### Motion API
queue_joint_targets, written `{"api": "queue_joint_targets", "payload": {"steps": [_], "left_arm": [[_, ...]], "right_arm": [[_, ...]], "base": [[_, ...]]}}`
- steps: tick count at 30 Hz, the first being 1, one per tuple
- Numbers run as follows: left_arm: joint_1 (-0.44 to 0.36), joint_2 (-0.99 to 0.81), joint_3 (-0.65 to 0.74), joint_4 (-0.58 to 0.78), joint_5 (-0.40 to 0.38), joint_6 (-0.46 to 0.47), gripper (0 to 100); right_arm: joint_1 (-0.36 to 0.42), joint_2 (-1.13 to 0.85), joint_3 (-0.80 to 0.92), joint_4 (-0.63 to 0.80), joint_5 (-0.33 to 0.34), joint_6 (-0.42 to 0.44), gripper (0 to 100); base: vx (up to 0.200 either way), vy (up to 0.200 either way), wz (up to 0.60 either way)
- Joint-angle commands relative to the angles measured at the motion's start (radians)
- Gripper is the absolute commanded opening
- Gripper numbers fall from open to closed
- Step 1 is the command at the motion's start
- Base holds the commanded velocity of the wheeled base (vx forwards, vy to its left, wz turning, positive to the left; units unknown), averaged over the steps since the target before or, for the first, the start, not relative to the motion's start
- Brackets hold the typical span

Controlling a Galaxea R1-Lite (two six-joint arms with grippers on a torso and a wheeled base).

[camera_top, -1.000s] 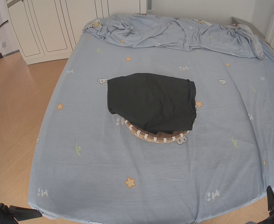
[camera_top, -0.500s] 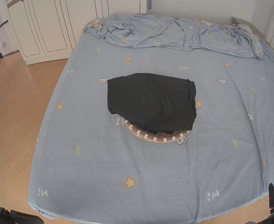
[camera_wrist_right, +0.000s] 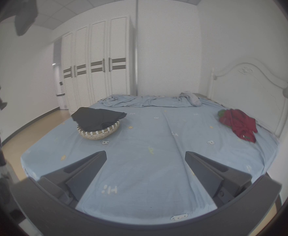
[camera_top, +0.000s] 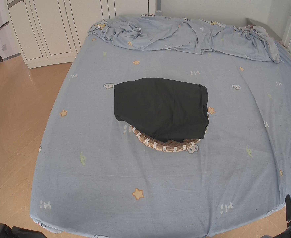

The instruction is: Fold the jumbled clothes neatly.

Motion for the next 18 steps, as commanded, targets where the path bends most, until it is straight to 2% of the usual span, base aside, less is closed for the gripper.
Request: {"api": "queue_joint_targets", "payload": {"steps": [1,7,9,13,15,18], "left_arm": [[-0.002,-0.012,-0.004,0.001,0.001,-0.002,100],[-0.016,-0.035,0.013,0.007,-0.003,-0.005,100],[-0.090,-0.031,0.027,0.011,0.002,-0.002,100],[-0.194,-0.040,0.027,0.143,0.082,0.024,100],[-0.200,-0.046,0.027,0.231,0.148,0.054,100],[-0.216,-0.051,0.027,0.350,0.254,0.170,100]], "right_arm": [[0.000,-0.016,0.018,0.000,0.000,0.000,100],[0.000,-0.016,0.018,0.000,0.000,0.000,100],[0.000,-0.015,0.018,0.000,0.000,0.000,100],[0.000,-0.016,0.018,0.000,0.000,0.000,100],[0.000,-0.016,0.018,0.000,0.000,0.000,100],[0.001,-0.015,0.018,0.000,0.000,0.000,100]], "base": [[0.000,0.000,0.00],[0.000,0.000,0.00],[0.000,0.000,0.00],[0.000,0.000,0.00],[0.000,0.000,0.00],[0.000,0.000,0.00]]}}
